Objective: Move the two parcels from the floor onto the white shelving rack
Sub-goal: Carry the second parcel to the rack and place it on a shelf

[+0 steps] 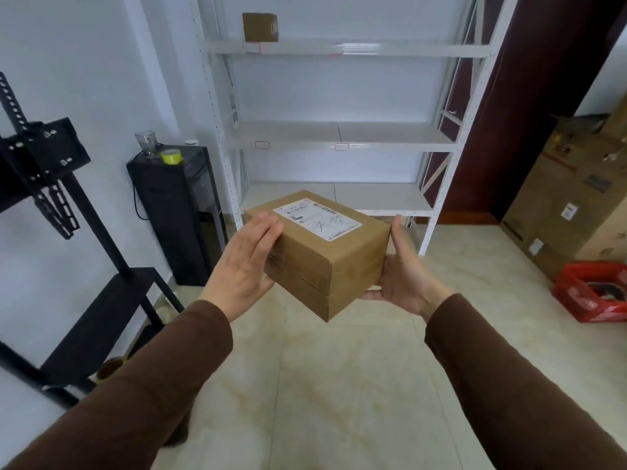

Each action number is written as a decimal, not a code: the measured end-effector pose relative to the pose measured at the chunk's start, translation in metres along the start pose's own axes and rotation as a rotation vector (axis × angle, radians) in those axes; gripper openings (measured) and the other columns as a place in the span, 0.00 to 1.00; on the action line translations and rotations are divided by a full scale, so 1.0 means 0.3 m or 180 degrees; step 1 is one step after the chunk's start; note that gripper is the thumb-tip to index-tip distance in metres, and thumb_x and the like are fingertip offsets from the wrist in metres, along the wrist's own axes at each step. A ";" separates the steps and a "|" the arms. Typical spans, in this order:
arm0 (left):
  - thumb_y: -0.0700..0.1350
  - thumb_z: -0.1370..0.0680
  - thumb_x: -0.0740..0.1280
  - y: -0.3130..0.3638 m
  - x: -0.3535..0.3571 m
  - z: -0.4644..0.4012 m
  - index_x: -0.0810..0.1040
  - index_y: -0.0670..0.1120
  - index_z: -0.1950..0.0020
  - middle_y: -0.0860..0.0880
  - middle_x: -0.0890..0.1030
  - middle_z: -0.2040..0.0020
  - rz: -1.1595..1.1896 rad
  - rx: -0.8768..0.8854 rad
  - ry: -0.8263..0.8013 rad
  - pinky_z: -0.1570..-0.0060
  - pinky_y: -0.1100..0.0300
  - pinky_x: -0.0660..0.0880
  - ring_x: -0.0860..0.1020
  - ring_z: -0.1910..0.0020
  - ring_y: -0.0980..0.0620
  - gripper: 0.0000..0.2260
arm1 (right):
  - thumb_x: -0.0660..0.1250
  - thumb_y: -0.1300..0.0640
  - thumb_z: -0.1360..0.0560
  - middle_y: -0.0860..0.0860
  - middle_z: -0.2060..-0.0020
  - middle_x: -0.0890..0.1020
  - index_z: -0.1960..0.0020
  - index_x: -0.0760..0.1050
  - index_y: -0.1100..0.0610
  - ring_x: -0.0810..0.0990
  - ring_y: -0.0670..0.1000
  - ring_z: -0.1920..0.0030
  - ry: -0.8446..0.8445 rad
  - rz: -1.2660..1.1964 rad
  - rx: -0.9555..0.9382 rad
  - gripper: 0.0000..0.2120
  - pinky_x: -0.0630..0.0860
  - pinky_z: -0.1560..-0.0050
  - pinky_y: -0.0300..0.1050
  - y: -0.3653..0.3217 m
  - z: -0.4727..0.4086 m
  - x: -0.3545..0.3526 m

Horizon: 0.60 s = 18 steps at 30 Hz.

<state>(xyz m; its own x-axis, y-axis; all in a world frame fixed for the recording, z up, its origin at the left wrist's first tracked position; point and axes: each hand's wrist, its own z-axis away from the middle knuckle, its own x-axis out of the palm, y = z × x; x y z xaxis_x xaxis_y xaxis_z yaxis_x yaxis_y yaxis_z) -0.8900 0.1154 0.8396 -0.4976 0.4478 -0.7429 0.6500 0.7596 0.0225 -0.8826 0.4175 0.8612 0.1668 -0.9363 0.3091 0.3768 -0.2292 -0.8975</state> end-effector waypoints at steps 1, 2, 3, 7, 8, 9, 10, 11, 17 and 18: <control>0.42 0.32 0.79 -0.060 0.037 -0.020 0.56 0.43 0.22 0.42 0.59 0.24 -0.0026 0.0015 0.0082 0.28 0.39 0.67 0.63 0.23 0.40 0.45 | 0.52 0.17 0.34 0.55 0.38 0.85 0.34 0.79 0.47 0.82 0.57 0.35 -0.0041 0.0028 0.0015 0.45 0.74 0.34 0.67 -0.019 -0.070 0.006; 0.41 0.32 0.79 -0.119 0.071 -0.040 0.56 0.43 0.22 0.42 0.59 0.24 -0.0034 0.0010 0.0113 0.28 0.39 0.67 0.63 0.23 0.40 0.44 | 0.52 0.18 0.33 0.55 0.37 0.84 0.34 0.79 0.47 0.82 0.58 0.35 -0.0068 0.0035 0.0034 0.44 0.74 0.34 0.67 -0.037 -0.141 0.012; 0.41 0.31 0.78 -0.178 0.105 -0.060 0.56 0.43 0.22 0.42 0.60 0.24 -0.0020 -0.0003 0.0135 0.28 0.39 0.67 0.63 0.23 0.40 0.44 | 0.54 0.19 0.32 0.55 0.37 0.84 0.34 0.79 0.47 0.82 0.58 0.35 -0.0075 0.0020 0.0052 0.43 0.74 0.34 0.68 -0.057 -0.209 0.019; 0.40 0.30 0.77 -0.404 0.219 -0.156 0.52 0.46 0.20 0.44 0.55 0.20 0.0154 -0.0222 -0.0116 0.26 0.38 0.65 0.58 0.19 0.42 0.46 | 0.58 0.28 0.24 0.54 0.43 0.86 0.40 0.84 0.47 0.83 0.59 0.38 0.0067 -0.0006 -0.0071 0.30 0.75 0.35 0.68 -0.127 -0.447 0.062; 0.39 0.29 0.76 -0.449 0.241 -0.189 0.50 0.49 0.19 0.46 0.51 0.18 0.0211 -0.0379 -0.0270 0.25 0.38 0.62 0.54 0.18 0.43 0.47 | 0.57 0.31 0.22 0.52 0.45 0.87 0.42 0.86 0.46 0.83 0.58 0.40 0.0119 0.0026 -0.0168 0.26 0.76 0.36 0.68 -0.139 -0.499 0.073; 0.38 0.28 0.75 -0.490 0.269 -0.221 0.47 0.53 0.18 0.48 0.46 0.17 0.0337 -0.0601 -0.0399 0.23 0.39 0.59 0.49 0.17 0.46 0.48 | 0.56 0.34 0.21 0.50 0.47 0.88 0.45 0.86 0.43 0.83 0.57 0.41 0.0177 0.0040 -0.0272 0.23 0.77 0.38 0.67 -0.151 -0.549 0.086; 0.37 0.26 0.73 -0.520 0.293 -0.256 0.44 0.57 0.18 0.53 0.40 0.17 0.0599 -0.0867 -0.0516 0.22 0.42 0.54 0.46 0.17 0.49 0.49 | 0.56 0.36 0.19 0.48 0.48 0.88 0.46 0.86 0.42 0.82 0.56 0.41 0.0263 0.0033 -0.0380 0.22 0.79 0.40 0.66 -0.163 -0.600 0.096; 0.35 0.24 0.70 -0.548 0.316 -0.291 0.42 0.62 0.19 0.58 0.37 0.18 0.1042 -0.1163 -0.0597 0.22 0.47 0.52 0.44 0.18 0.53 0.48 | 0.55 0.37 0.19 0.47 0.48 0.88 0.46 0.86 0.41 0.82 0.55 0.41 0.0371 0.0008 -0.0481 0.20 0.80 0.41 0.65 -0.172 -0.653 0.107; 0.54 0.18 0.61 -0.724 0.524 -0.503 0.67 0.60 0.24 0.53 0.71 0.23 0.4491 -0.3167 -0.0359 0.28 0.48 0.68 0.71 0.26 0.51 0.21 | 0.56 0.42 0.17 0.43 0.48 0.87 0.48 0.84 0.39 0.82 0.50 0.42 0.0998 -0.0079 -0.0907 0.17 0.81 0.41 0.59 -0.206 -1.011 0.096; 0.58 0.18 0.60 -0.748 0.553 -0.546 0.71 0.59 0.26 0.54 0.75 0.27 0.4657 -0.3216 -0.0493 0.29 0.48 0.69 0.74 0.28 0.51 0.20 | 0.56 0.43 0.17 0.42 0.51 0.87 0.47 0.83 0.41 0.82 0.50 0.43 0.1078 -0.0066 -0.0955 0.16 0.81 0.42 0.58 -0.216 -1.079 0.084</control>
<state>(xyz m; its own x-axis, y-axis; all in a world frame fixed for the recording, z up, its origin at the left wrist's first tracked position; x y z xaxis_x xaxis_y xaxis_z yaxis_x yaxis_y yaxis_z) -1.2126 0.0965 0.8209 0.1972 0.9580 0.2083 -0.1305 -0.1849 0.9741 -1.1979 0.3227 0.8253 -0.1645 -0.9535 0.2525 0.0877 -0.2691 -0.9591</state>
